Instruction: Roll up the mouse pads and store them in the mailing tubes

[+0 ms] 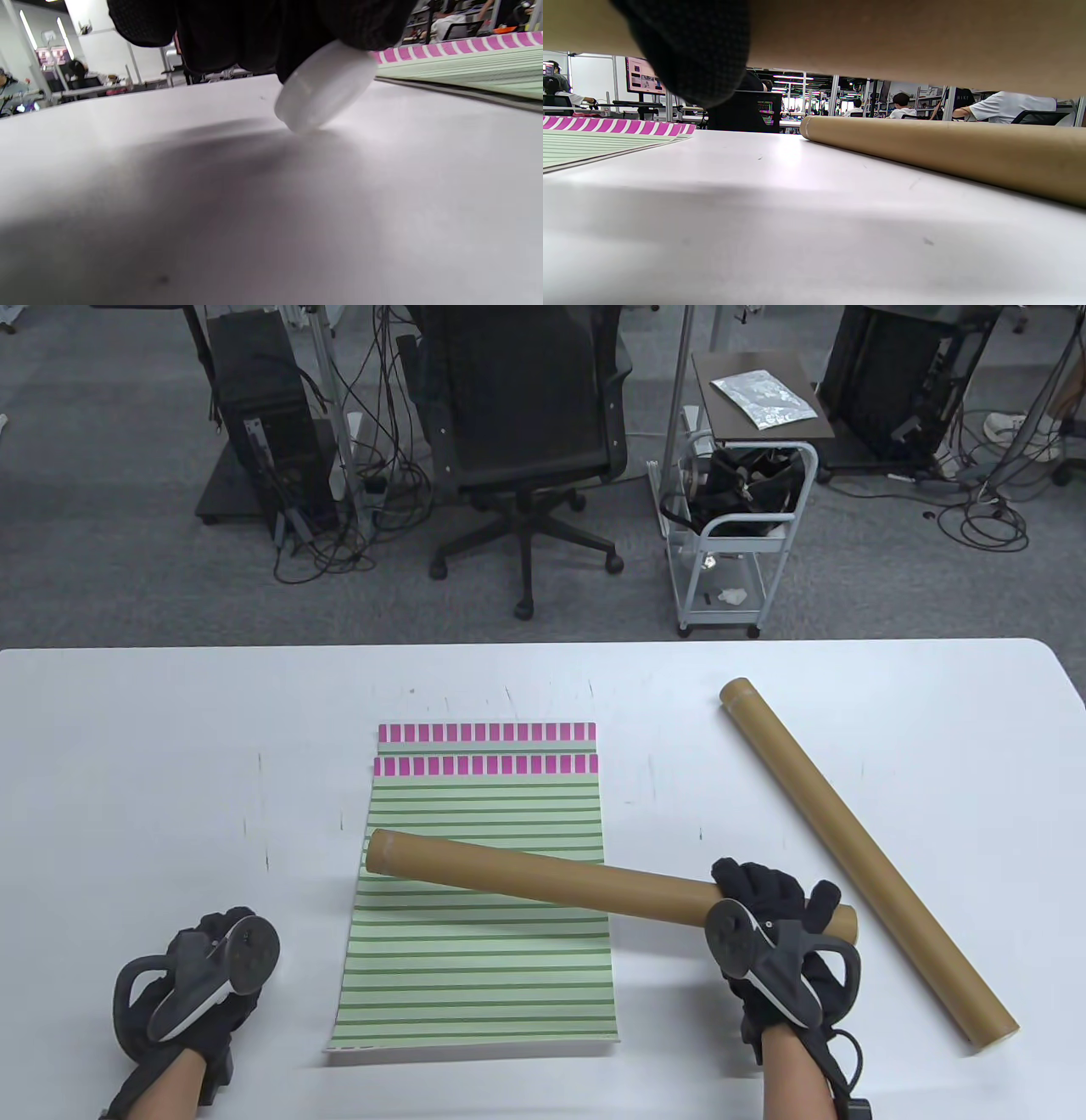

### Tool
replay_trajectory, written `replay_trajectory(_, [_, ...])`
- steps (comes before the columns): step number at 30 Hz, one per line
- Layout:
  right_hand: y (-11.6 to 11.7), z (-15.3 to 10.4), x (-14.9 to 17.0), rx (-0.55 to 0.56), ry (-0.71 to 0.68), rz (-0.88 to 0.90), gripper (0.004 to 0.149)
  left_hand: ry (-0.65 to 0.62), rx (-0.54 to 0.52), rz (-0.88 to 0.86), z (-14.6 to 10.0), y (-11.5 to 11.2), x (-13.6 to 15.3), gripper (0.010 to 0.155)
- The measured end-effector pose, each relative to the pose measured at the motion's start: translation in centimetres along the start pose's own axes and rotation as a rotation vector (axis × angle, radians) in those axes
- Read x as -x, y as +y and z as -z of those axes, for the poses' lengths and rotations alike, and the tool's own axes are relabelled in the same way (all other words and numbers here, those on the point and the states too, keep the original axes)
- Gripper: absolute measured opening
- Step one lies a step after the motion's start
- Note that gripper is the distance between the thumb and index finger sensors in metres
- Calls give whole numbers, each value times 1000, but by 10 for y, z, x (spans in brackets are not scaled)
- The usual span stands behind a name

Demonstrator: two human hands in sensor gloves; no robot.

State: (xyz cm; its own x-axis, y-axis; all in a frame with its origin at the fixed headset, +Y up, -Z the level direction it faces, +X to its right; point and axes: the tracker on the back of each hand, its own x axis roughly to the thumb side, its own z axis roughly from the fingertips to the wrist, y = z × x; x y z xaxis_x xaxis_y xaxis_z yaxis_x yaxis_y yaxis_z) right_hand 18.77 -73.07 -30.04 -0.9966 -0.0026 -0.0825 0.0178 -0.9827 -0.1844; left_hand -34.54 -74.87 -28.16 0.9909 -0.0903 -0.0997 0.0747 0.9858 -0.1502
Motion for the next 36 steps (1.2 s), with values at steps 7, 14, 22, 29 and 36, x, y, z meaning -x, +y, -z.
replay_trajectory(7, [-1,0,-4,-17,-15,10,76,37,66,-31,6,-10,7,44])
replay_trajectory(14, [-1,1,-3,-32,-13,21,76,17,58,-140,3,-2,9,45])
replay_trajectory(22, [3,3,4,-75,70,6,77,-174,65,-362,-9,12,-5,56])
replay_trajectory(29, [7,4,24,-80,260,18,79,-255,-154,-212,-20,19,-21,49])
replay_trajectory(36, [23,4,47,-168,449,61,80,-299,-13,-287,-15,11,-24,44])
